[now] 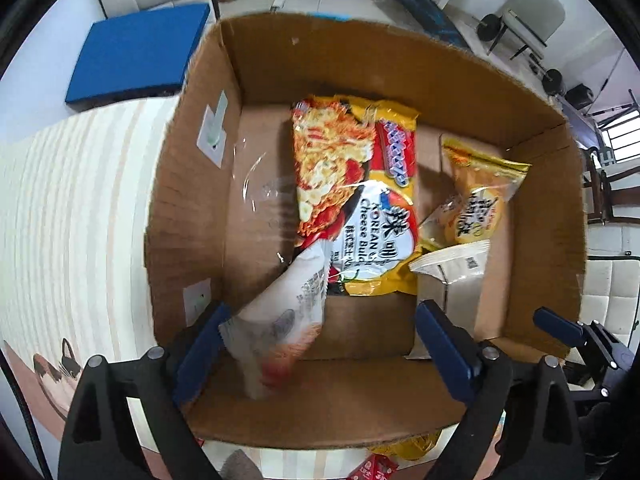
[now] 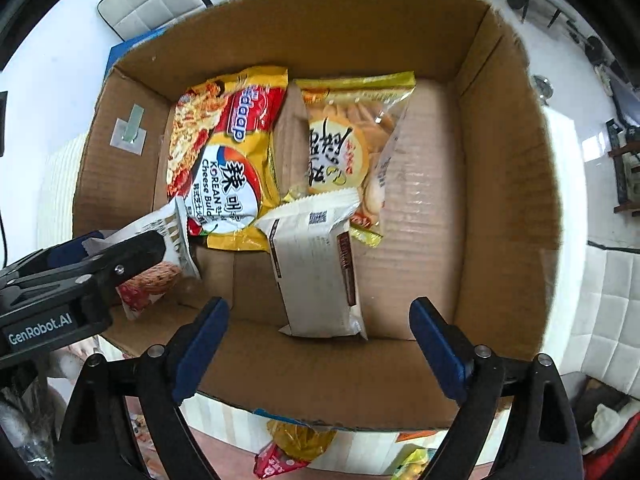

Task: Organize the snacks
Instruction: 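Carry the cookie packet and white box into the cardboard box and release, then grasp the panda snack bag with the left tool while the right grasps the red candy bag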

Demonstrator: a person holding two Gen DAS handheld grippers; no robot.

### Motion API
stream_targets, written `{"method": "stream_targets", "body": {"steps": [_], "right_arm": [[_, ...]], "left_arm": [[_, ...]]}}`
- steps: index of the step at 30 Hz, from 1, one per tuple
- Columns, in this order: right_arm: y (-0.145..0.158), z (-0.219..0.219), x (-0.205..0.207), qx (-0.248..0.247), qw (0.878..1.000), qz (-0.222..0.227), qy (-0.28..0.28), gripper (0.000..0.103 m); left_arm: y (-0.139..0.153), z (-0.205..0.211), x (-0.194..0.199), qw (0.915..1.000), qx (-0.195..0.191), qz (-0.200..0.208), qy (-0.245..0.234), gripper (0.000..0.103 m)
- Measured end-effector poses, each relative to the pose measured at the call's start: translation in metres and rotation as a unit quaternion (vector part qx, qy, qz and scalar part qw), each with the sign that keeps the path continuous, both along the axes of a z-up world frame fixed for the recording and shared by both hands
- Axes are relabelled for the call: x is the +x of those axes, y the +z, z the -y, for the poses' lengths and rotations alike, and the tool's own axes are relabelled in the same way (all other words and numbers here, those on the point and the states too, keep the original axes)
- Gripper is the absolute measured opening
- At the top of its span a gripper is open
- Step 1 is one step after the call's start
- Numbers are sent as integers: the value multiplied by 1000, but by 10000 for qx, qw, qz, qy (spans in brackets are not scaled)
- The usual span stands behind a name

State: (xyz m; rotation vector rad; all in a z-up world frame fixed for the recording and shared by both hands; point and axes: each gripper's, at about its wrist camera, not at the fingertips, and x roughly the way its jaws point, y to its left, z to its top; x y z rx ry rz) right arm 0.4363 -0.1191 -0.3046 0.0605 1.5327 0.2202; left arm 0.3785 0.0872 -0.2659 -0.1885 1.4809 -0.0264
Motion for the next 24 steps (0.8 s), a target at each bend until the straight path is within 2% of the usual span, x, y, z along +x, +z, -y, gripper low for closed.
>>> {"method": "stream_targets", "body": {"steps": [6, 9, 15, 19, 22, 24], "right_arm": [[27, 1, -4, 39, 9995, 309, -27, 95], [49, 2, -13, 67, 9985, 540, 9, 95], [81, 10, -46, 276, 9966, 772, -70, 95], [79, 13, -83, 450, 9973, 554, -155, 95], [57, 11, -114, 527, 9981, 200, -254, 95], [37, 8, -137, 597, 9974, -160, -375, 95]], "left_arm": [[29, -4, -12, 9994, 101, 329, 87, 95], [48, -6, -24, 9978, 301, 578, 128, 95], [84, -9, -66, 9936, 406, 1023, 259, 95], [92, -27, -111, 9917, 394, 1146, 433, 95], [77, -47, -155, 9924, 391, 978, 631, 95], [58, -61, -183, 9942, 373, 682, 741, 95]]}}
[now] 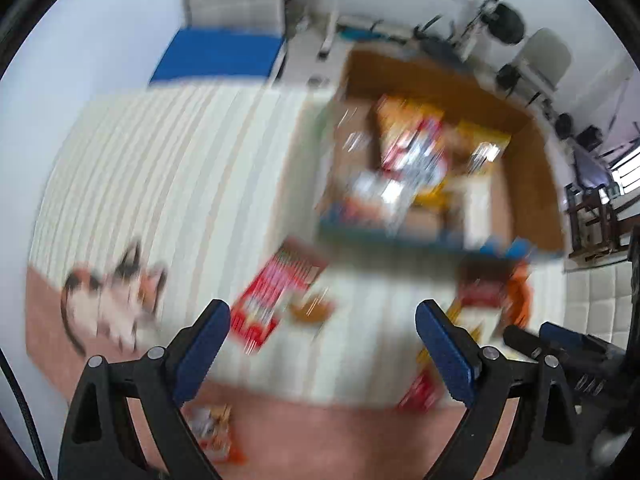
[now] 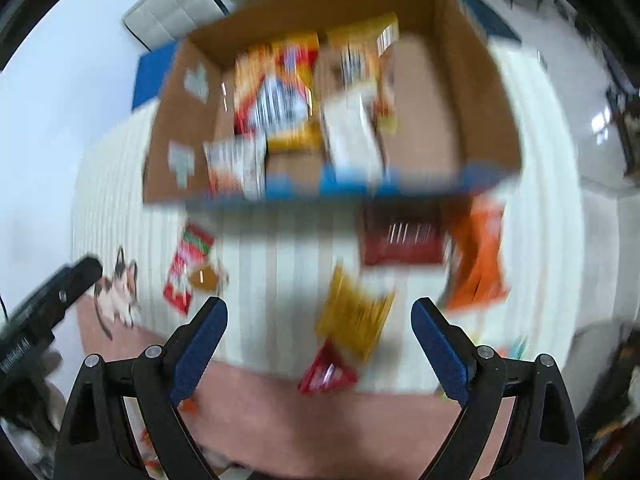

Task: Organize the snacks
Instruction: 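Grasp the panda snack bag with the left tool while the right grasps the red candy bag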

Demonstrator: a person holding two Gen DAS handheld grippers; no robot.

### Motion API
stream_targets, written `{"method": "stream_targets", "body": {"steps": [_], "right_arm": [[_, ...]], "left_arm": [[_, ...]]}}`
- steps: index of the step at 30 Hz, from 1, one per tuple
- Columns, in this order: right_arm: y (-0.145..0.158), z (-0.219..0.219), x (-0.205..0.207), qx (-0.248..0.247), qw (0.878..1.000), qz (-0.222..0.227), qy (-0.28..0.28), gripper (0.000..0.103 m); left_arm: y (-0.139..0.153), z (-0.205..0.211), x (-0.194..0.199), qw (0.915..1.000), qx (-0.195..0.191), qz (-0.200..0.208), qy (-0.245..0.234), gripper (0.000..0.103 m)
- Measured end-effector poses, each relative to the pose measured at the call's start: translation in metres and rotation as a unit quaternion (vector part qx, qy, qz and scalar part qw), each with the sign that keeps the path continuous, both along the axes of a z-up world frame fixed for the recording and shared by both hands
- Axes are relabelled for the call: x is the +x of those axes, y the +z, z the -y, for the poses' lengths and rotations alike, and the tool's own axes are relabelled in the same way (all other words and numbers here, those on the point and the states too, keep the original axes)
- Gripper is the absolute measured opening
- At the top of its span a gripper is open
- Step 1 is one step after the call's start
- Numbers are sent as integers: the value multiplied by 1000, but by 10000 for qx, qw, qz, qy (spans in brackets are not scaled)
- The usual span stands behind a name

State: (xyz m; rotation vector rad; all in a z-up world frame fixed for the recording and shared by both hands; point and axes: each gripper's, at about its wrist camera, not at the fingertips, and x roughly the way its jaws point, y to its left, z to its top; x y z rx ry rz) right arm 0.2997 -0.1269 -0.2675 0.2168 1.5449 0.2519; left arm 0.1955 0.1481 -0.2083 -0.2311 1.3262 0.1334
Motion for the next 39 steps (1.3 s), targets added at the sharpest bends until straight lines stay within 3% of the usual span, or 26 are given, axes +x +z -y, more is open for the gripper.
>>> {"method": "stream_targets", "body": {"steps": [7, 13, 19, 23, 27, 29, 30, 32, 33, 34, 39], "right_arm": [[-64, -15, -56, 189, 9954, -863, -359, 95], [-110, -19, -72, 161, 9877, -1286, -879, 95], [-132, -22, -77, 8, 9830, -1487, -1078, 95], [-143, -28, -78, -73, 9811, -1594, -1095, 94], [-150, -34, -82, -93, 9796, -1664, -1120, 90], [-152, -37, -83, -118, 9794, -1664, -1141, 78], [-152, -37, -83, -129, 9791, -1669, -1153, 78], [-151, -37, -83, -193, 9798, -1627, -1145, 67], [-150, -38, -83, -275, 9807, -1582, -1114, 62], [-147, -37, -83, -317, 9814, -1545, -1098, 47], [-144, -30, -84, -264, 9828, -1470, -1087, 44]], "left_arm": [[-69, -44, -84, 9944, -149, -935, 468, 95], [-110, -81, -128, 9855, -395, -1323, 984, 95], [-136, -115, -151, 9726, -769, -1575, 1525, 95], [-154, -123, -158, 9653, -1015, -1765, 1635, 95], [-165, -115, -154, 9642, -1232, -1817, 1490, 95], [-170, -107, -150, 9666, -1232, -1837, 1297, 95], [-171, -104, -148, 9680, -1201, -1837, 1218, 95], [-172, -97, -145, 9715, -1011, -1839, 1098, 79], [-173, -95, -144, 9715, -1002, -1863, 1073, 57], [-173, -92, -143, 9712, -1020, -1884, 1044, 53], [-163, -69, -133, 9764, -902, -1776, 840, 44]]}}
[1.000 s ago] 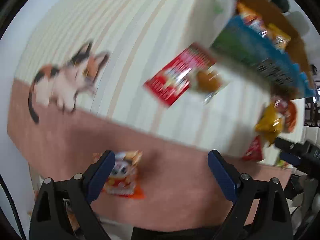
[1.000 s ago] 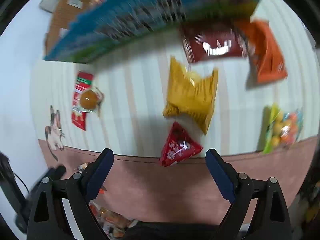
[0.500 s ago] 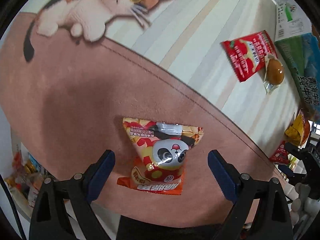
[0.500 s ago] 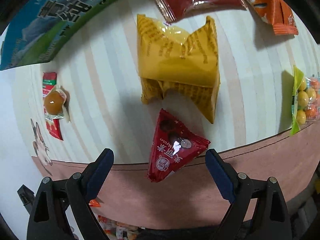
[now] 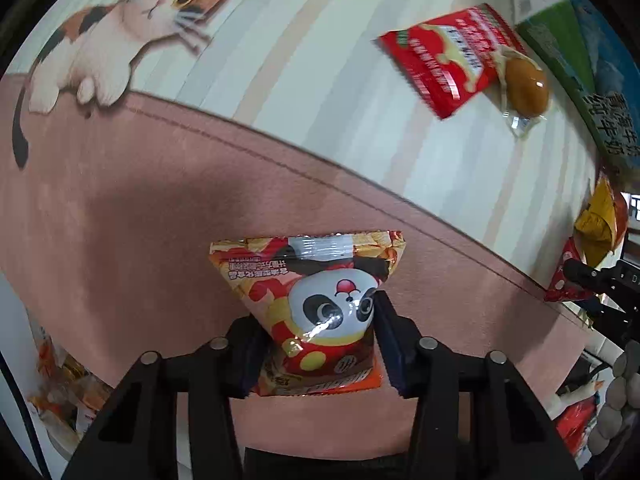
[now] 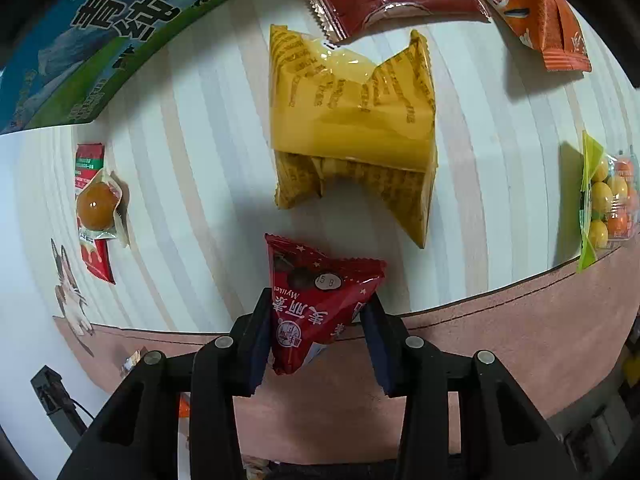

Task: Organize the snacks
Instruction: 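Grasp the panda snack bag with the left tool while the right grasps the red candy bag, then carry both bags into the cardboard box and open both tools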

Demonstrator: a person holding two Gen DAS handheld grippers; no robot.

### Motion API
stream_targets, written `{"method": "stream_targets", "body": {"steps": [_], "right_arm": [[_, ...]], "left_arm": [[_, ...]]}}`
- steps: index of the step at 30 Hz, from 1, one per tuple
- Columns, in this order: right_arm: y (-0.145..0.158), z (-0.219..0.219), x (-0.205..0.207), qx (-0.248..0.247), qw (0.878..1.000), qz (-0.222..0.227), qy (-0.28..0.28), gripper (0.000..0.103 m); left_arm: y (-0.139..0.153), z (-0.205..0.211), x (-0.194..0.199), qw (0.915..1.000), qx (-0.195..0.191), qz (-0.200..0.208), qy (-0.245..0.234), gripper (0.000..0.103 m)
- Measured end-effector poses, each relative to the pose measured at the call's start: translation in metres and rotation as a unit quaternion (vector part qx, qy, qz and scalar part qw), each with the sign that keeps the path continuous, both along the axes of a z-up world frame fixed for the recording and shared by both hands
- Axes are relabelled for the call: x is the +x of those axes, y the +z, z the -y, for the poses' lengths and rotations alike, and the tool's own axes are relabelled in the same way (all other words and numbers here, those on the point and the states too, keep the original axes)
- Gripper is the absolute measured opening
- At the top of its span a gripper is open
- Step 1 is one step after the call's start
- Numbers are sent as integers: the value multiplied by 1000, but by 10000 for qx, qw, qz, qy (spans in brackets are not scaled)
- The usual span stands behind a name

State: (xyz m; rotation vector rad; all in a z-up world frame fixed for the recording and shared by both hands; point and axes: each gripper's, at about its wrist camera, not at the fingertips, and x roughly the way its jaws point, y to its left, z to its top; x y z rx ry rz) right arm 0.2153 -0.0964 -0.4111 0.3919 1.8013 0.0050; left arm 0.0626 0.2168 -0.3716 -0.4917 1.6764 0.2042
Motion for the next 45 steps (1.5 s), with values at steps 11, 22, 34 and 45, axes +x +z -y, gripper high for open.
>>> {"method": "stream_targets", "body": {"steps": [11, 22, 34, 45], "right_arm": [[36, 5, -4, 452, 9983, 363, -7, 42], [164, 46, 43, 942, 9840, 1511, 57, 41], [208, 73, 159, 74, 9760, 2094, 600, 41], [148, 82, 216, -482, 9795, 1704, 955, 41]], "left_arm": [[71, 80, 74, 9938, -224, 765, -772, 43], [183, 134, 176, 9688, -622, 1816, -1571, 43], [213, 165, 285, 9608, -347, 1889, -1997, 43], [135, 187, 334, 9730, -348, 1054, -2026, 43]]}}
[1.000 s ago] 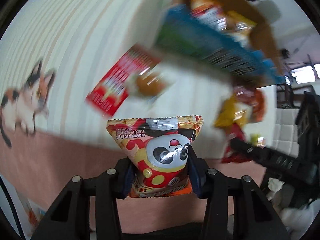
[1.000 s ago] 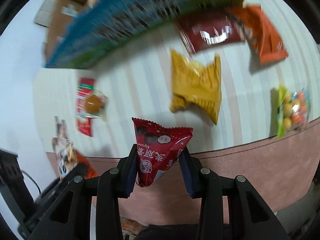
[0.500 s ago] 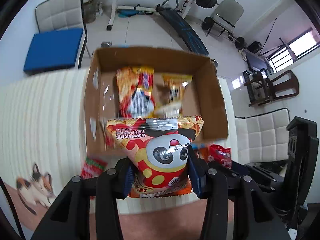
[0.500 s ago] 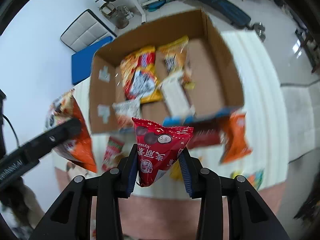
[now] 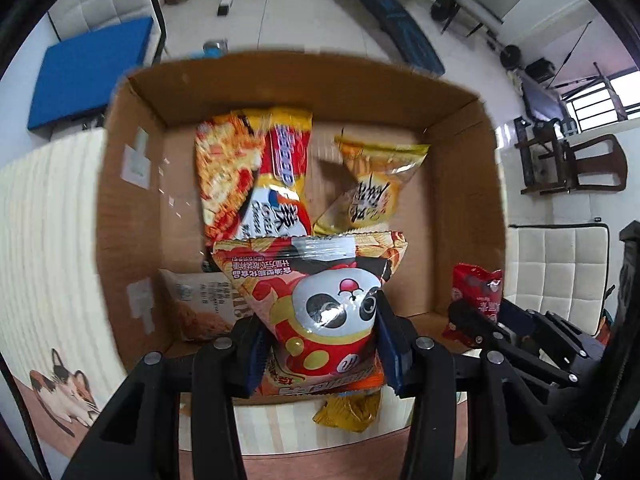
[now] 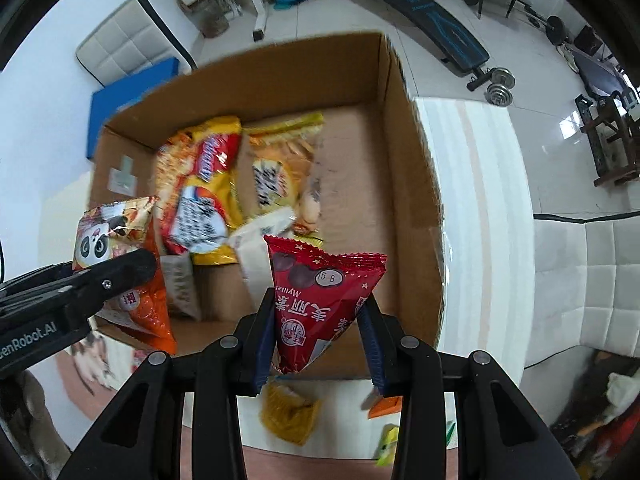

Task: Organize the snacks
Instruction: 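Carry both bags into the cardboard box and open both tools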

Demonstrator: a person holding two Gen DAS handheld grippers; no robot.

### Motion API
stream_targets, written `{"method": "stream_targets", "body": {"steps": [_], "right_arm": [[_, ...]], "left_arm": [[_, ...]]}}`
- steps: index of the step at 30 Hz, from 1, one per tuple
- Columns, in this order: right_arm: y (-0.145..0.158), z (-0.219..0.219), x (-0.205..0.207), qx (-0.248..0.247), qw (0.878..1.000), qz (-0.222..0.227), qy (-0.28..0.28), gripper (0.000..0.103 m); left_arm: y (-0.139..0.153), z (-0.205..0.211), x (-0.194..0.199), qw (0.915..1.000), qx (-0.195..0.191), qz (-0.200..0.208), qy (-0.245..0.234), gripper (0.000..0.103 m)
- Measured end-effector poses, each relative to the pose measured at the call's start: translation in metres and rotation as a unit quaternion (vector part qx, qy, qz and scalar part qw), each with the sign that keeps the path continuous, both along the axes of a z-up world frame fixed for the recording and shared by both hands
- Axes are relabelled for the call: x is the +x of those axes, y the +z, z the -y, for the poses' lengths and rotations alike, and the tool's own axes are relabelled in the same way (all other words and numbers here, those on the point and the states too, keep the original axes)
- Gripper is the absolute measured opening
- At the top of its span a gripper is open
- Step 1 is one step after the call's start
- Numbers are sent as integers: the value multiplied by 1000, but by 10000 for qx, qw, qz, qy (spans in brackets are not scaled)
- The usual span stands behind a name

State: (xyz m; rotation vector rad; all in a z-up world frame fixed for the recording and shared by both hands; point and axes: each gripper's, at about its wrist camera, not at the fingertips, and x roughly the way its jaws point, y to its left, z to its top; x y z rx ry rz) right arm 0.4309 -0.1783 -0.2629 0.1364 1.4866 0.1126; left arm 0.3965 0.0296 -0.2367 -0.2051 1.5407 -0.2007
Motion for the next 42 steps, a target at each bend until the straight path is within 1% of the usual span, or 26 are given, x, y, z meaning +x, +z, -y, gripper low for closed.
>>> {"method": "stream_targets", "body": {"steps": [5, 7, 9, 10, 11, 12, 13, 14, 15, 16, 17, 18, 19, 21, 24, 27, 31, 33, 35, 36, 39, 42], "right_arm": [[-24, 8, 5, 14, 9999, -146, -90, 41], [-32, 9, 7, 26, 9997, -238, -92, 42], [-40, 10, 7, 100, 9990, -433, -103, 44], [-44, 10, 7, 50, 9988, -488, -87, 53], [-45, 9, 7, -16, 9987, -503, -29, 71], [-45, 8, 7, -119, 9987, -498, 30, 78], [-44, 8, 6, -158, 9987, -484, 49, 81], [-43, 8, 5, -117, 9987, -489, 61, 82], [-43, 7, 5, -132, 9985, -515, 95, 83], [-42, 6, 4, -178, 9983, -534, 149, 84], [-41, 5, 4, -215, 9982, -529, 201, 87], [-40, 4, 3, -224, 9982, -512, 237, 89], [-38, 3, 3, -246, 9981, -489, 266, 90], [-34, 3, 2, -285, 9983, -434, 276, 90], [-27, 2, 3, -338, 9984, -356, 290, 92], [-14, 1, 1, -349, 9987, -196, 305, 94], [10, -6, -4, -446, 9982, 135, 384, 96], [20, -8, -10, -463, 9980, 252, 359, 97], [30, -9, -19, -338, 9984, 340, 286, 97], [33, -10, -24, -310, 9985, 370, 273, 97], [48, -10, -40, -193, 9982, 544, 169, 97], [60, -7, -57, -8, 9979, 645, 38, 97]], "left_arm": [[-32, 5, -1, 9993, 124, -344, -16, 44], [-37, 5, -1, 9991, 132, -397, -11, 44], [-43, 5, -3, 9986, 162, -507, 53, 45], [-45, 3, -4, 9983, 93, -559, 115, 48], [-47, 2, -4, 9979, 128, -614, 151, 51], [-49, 2, -4, 9975, 201, -654, 160, 62], [-49, 3, -4, 9976, 232, -634, 142, 77], [-46, 3, -4, 9981, 257, -547, 98, 82], [-45, 3, -4, 9983, 300, -492, 112, 86], [-42, 1, -5, 9984, 260, -469, 148, 86], [-40, 1, -5, 9985, 234, -467, 161, 86], [-36, 0, -6, 9987, 266, -405, 161, 86], [-32, 0, -6, 9990, 273, -334, 135, 89], [-25, -2, -7, 9992, 300, -253, 120, 95], [-14, -4, -9, 9994, 314, -113, 106, 95], [4, -8, -16, 9991, 359, 174, 141, 95], [28, -16, -26, 9979, 288, 533, 240, 95], [39, -17, -33, 9961, 387, 747, 264, 95], [50, -19, -43, 9939, 429, 979, 268, 95], [54, -19, -49, 9932, 482, 1029, 249, 95], [71, -23, -67, 9899, 444, 1302, 329, 95], [90, -26, -90, 9814, 488, 1798, 467, 95]]}}
